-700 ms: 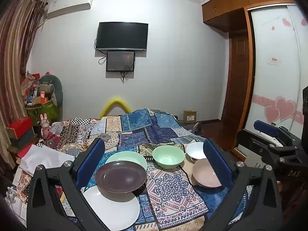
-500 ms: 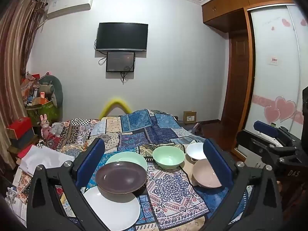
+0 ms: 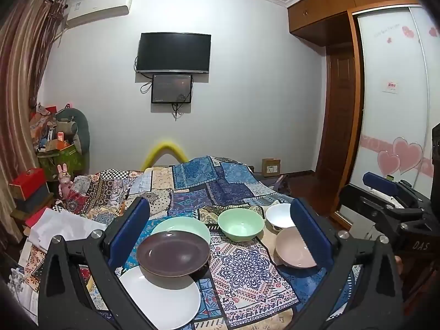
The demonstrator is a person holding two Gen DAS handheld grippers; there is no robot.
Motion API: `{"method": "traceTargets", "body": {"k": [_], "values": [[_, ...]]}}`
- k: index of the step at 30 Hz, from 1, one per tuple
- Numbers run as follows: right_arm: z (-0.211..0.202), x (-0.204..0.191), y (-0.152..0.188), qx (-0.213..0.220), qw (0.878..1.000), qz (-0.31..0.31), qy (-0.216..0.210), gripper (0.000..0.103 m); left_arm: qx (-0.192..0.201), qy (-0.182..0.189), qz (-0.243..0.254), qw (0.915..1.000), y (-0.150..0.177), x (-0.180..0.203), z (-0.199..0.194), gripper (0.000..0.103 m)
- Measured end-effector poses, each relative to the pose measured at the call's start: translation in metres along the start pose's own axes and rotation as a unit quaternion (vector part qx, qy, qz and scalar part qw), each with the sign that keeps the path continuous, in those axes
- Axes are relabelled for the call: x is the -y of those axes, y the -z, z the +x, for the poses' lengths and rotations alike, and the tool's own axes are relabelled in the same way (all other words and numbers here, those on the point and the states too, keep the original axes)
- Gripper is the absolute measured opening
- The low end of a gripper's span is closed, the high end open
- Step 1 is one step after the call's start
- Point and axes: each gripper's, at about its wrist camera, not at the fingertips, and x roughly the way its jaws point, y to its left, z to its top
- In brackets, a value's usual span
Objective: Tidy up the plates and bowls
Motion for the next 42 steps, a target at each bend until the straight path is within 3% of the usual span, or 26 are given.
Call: {"method": "traceTargets", "body": {"k": [42], "values": [[0.0009,0.0047,0.0062,-0.003,1.000,0.006,0.002,0.103,-0.003,0.002,0.001,1.0000,0.0008,-0.0004,0.0025,0.103]]}}
